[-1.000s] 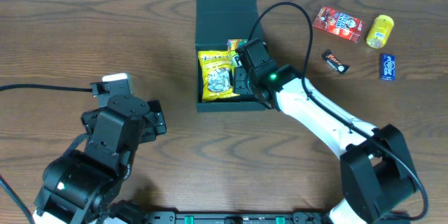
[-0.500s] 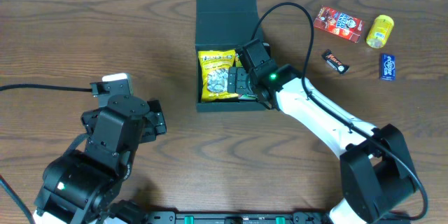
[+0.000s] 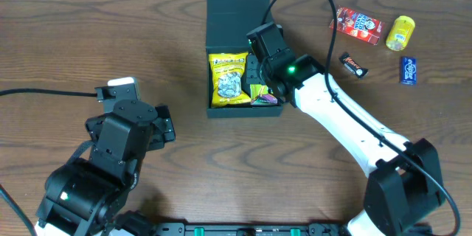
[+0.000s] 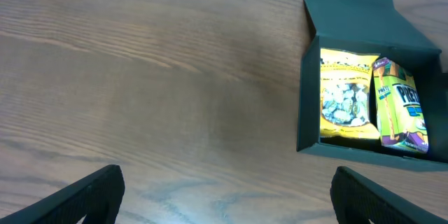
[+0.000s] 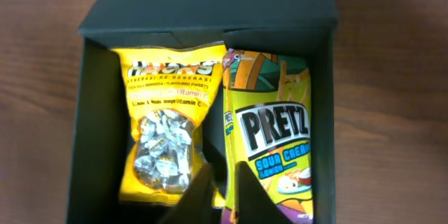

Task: Pack container
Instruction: 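Lower the Pretz box into the black box beside the yellow bag, then move the right gripper to the red biscuit box and grasp it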

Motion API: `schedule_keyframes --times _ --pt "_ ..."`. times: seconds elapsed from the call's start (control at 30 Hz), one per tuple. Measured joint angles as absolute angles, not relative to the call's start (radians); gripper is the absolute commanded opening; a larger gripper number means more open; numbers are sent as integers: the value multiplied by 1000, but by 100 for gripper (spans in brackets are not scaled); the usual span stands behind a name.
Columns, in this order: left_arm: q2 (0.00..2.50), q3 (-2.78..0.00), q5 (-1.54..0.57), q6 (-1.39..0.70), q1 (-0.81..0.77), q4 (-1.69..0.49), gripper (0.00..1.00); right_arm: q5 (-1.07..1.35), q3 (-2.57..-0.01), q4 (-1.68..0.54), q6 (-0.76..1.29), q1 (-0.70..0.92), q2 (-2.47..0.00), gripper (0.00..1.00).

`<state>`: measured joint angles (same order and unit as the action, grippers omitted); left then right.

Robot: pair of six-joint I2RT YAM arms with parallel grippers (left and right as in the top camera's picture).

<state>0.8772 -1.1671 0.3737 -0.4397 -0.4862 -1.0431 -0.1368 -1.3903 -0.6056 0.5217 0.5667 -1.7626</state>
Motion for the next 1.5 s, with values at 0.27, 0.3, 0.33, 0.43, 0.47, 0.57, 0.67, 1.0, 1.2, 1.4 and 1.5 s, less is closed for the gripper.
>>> schedule_keyframes --times 0.27,0.3,0.33,0.43,0.47,0.57,0.67,1.0,1.2,1.4,1.5 --pt "877 -1167 374 -440 -486 -1043 95 -132 -1391 -638 514 544 -1825 1" --pt "877 -1167 374 -440 -486 -1043 95 -128 -1391 -640 512 542 -1840 1" --pt "877 -1167 374 -440 -486 -1043 95 -125 -1391 -642 511 541 -1855 1" --pt "877 -1167 374 -440 -486 -1043 95 -117 -1391 -647 507 540 -1896 2" --pt "877 -1167 374 -440 -486 -1043 95 -115 -1391 -648 507 540 -1909 1" --pt "877 -1167 374 -440 -486 -1043 95 -109 -1391 -654 507 540 -1940 1" --pt "877 -1167 374 -440 -486 -1043 95 -105 -1391 -654 507 540 -1971 1" --pt "877 -1167 374 -440 -486 -1043 95 -104 -1400 -659 507 540 -1991 1" --pt "877 -1167 374 -440 -486 -1043 95 -102 -1529 -730 484 534 -1985 4" --pt "877 -1167 374 -440 -486 -1043 95 -139 -1631 -702 458 474 -1921 15" --pt "877 -1167 374 -440 -486 -1043 95 -163 -1641 -683 445 407 -1894 31"
